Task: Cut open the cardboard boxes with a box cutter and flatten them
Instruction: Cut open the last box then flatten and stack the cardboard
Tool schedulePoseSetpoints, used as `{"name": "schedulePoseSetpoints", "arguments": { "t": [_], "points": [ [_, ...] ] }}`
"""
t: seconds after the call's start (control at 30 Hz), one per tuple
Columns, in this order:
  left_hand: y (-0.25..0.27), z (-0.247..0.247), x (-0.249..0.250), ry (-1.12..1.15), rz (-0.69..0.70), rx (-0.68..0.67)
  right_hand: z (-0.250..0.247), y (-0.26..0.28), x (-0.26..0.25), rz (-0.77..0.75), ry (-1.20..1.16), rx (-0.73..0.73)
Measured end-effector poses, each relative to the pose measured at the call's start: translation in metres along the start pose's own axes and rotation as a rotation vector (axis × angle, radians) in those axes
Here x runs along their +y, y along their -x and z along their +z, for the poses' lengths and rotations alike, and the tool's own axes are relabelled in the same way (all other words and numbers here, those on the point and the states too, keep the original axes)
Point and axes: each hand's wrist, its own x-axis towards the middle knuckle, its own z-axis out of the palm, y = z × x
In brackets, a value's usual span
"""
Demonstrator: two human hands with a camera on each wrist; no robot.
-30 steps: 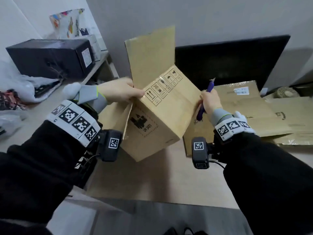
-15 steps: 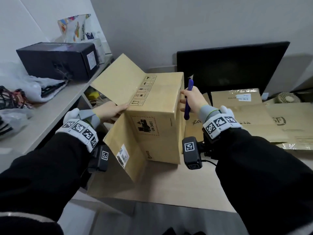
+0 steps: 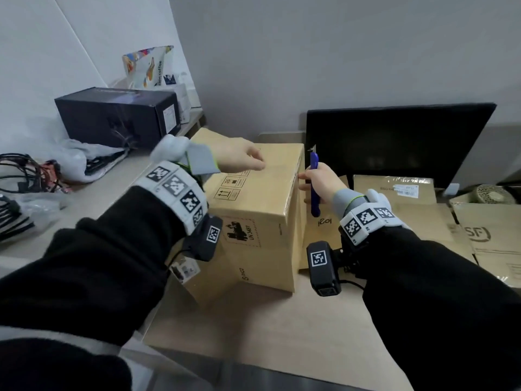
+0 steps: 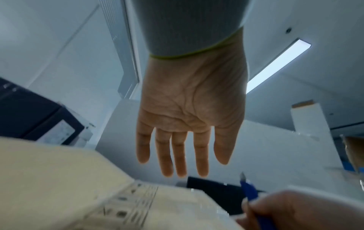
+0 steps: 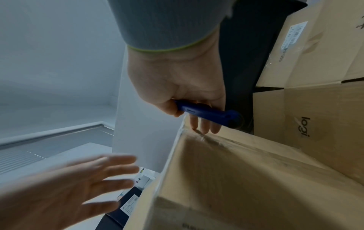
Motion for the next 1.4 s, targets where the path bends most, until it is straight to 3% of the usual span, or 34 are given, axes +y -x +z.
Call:
{"name": "schedulePoseSetpoints", "arguments": {
  "t": [0.33,0.47,0.63,0.83,1.23,1.4],
  "points": [
    [-0.101,0.035,0.001,-0.087,-0.021,-0.187,-0.035,-0.015,-0.021,-0.001,0.043,0.014],
    [-0.118,0.039,-0.007,-0.243,-0.059,-0.132,-0.035,-0.022,-0.026,0.040,0.088,0.036],
    [-0.123,0.056,-0.016,-0.173,-0.059,-0.044,-0.023,-0.038,-0.033,0.120,0.050,0.081],
    [-0.121,0.074,-0.020,-0.157,-0.064,0.060,-0.005,-0.045,-0.039,0.059,0.130,0.086],
    [-0.120,0.061,-0.009,-0.128,-0.067,0.209,-0.008,-0.047,-0.057,0.036,0.286,0.140],
    [-0.117,0.077,-0.011,-0.100,-0.066,0.263,-0.009,-0.038,-0.049,0.155,0.232,0.109]
  ]
}}
